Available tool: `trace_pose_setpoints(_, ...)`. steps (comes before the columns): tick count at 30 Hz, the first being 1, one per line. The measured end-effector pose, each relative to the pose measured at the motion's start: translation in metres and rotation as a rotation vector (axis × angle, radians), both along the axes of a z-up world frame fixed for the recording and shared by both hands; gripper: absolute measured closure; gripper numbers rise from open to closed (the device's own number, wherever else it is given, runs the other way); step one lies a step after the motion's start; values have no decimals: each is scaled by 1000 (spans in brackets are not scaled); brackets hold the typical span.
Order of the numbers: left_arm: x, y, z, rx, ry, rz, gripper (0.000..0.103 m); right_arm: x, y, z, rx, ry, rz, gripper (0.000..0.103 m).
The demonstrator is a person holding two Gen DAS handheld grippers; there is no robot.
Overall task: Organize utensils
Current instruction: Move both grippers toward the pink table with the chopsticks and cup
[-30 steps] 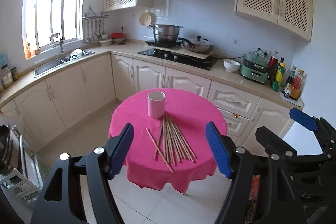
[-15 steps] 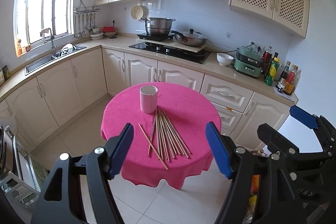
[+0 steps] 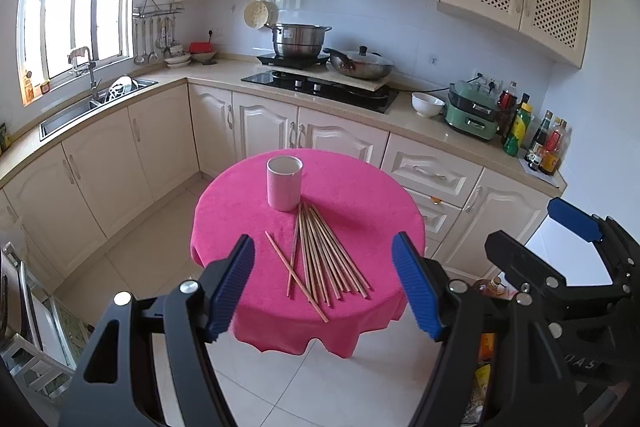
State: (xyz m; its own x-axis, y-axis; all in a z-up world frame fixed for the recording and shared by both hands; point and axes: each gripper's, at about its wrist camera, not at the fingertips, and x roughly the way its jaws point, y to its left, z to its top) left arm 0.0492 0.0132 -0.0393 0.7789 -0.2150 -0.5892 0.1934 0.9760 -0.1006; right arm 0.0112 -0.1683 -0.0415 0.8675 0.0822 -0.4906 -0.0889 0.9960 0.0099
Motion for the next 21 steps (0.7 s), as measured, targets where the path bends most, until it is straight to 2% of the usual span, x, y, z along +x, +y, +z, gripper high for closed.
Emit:
trace_pose_setpoints(13,26,24,-13,-18,43,21,33,31,19,-8,-18,51,14,6)
trace_pose_setpoints(21,55,28,-27,-21,86,43,33,61,26,-21,-37,95,43,6)
